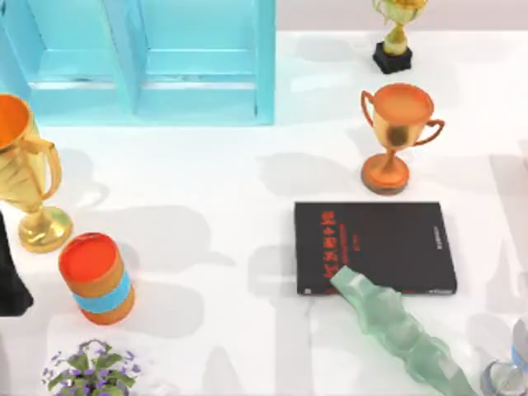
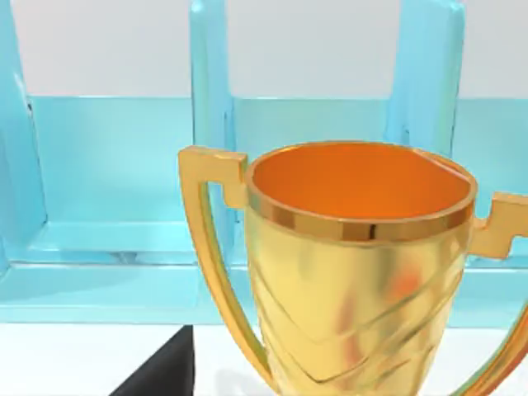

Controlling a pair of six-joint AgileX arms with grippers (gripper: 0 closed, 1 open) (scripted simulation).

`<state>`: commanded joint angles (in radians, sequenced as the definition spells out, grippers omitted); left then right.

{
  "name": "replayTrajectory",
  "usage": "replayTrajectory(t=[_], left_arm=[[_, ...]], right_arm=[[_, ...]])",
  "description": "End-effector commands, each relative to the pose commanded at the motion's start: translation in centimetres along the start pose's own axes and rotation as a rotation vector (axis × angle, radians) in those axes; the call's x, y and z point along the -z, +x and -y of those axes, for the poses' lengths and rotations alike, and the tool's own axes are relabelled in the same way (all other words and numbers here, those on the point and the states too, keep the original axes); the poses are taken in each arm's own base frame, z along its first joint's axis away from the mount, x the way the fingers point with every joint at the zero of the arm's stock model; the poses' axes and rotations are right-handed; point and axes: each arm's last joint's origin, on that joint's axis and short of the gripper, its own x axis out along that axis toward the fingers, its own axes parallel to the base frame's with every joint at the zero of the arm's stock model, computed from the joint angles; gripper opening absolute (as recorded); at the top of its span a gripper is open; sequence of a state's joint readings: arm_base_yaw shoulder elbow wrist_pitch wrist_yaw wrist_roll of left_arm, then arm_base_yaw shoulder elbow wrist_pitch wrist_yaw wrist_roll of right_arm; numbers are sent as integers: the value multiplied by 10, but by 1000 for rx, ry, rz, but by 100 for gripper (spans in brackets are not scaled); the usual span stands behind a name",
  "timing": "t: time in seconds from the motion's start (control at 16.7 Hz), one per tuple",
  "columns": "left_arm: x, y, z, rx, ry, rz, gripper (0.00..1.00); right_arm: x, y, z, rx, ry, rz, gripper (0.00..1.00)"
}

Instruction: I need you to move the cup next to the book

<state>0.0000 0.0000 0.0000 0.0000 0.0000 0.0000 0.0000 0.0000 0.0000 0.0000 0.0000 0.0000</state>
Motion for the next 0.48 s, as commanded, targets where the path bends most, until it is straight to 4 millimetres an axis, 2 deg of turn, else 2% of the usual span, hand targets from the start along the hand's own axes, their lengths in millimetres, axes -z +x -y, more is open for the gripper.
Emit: replayTrajectory(t=[0.24, 0.48], left_arm=[[-5, 0, 0, -5, 29, -19, 100], [-33, 5, -3, -24, 210, -149, 100]], right_arm=[[0, 0, 0, 0, 0, 0, 100], [0, 0, 0, 0, 0, 0, 100]])
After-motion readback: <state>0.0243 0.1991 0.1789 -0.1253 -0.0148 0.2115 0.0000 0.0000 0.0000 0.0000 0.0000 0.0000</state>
